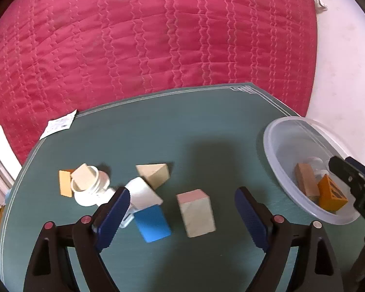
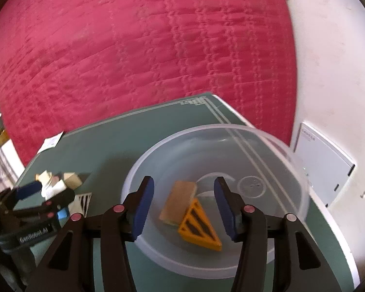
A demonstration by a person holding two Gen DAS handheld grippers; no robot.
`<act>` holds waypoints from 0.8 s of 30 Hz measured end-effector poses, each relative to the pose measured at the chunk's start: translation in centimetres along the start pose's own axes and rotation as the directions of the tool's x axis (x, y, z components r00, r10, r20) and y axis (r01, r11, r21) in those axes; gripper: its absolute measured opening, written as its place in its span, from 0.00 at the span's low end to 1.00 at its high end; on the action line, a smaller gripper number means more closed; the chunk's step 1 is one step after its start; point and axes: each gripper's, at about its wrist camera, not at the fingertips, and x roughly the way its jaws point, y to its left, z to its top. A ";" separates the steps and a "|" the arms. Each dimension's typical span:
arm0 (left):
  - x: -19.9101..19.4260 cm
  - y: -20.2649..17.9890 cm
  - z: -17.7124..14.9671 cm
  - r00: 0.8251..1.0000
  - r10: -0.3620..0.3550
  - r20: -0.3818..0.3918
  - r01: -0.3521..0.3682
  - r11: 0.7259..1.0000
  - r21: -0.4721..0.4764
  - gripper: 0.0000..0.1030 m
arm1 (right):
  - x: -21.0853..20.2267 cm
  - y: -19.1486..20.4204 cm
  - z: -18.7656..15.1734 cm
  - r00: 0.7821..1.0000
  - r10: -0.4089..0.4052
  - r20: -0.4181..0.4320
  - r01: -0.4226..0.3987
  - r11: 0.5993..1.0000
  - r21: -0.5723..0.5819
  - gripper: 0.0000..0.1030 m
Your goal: Organize rigid objects
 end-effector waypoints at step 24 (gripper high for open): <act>2.0 8.3 -2.9 0.996 0.061 -0.067 -0.067 0.994 -0.081 0.89 | -1.7 5.1 -2.0 0.983 0.182 -0.030 -0.185 0.959 -0.213 0.59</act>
